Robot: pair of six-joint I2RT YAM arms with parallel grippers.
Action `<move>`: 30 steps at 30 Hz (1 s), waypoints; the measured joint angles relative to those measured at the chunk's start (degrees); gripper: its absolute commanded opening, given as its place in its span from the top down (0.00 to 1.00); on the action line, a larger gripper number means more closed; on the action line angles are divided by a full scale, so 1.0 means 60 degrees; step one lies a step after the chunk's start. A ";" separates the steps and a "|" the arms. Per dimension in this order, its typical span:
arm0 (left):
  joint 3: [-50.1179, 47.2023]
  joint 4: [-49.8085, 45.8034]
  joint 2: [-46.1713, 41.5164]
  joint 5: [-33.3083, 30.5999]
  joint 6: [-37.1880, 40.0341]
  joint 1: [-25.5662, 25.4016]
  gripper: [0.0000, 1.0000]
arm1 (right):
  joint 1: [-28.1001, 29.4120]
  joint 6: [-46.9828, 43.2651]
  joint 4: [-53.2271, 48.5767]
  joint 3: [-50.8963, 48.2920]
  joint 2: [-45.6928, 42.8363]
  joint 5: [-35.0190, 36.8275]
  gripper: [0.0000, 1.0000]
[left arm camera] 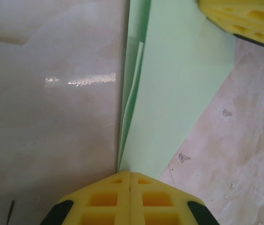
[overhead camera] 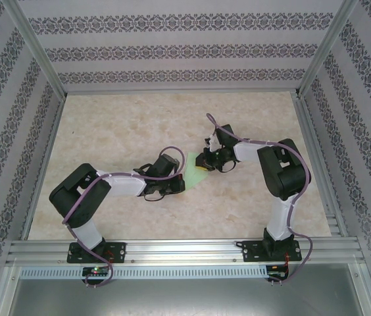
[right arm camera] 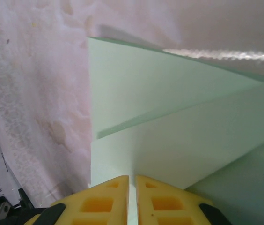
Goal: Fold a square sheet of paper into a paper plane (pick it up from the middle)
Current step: Fourth fold the wing at the center of the table.
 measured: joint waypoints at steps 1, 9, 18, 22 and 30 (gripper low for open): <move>0.0000 -0.0004 0.0000 0.0000 0.0000 0.0000 1.00 | 0.0004 -0.0029 -0.0004 0.0004 -0.0087 -0.0098 0.84; 0.0000 -0.0015 0.0000 -0.0004 0.0000 0.0000 1.00 | 0.0790 -0.0408 -0.0211 -0.0007 -0.0583 -0.0350 0.85; 0.0004 -0.0025 0.0000 -0.0033 -0.0069 0.0000 1.00 | 0.1249 -0.0586 -0.0455 -0.0197 -0.0459 -0.0372 0.88; 0.0004 -0.0025 0.0000 -0.0033 -0.0080 0.0000 1.00 | 0.1249 -0.0703 -0.0525 -0.0197 -0.0251 -0.0368 0.88; 0.0011 0.0055 -0.0007 0.0011 -0.0084 0.0000 0.99 | 0.1249 -0.0780 -0.0685 -0.0120 0.0124 -0.0368 0.89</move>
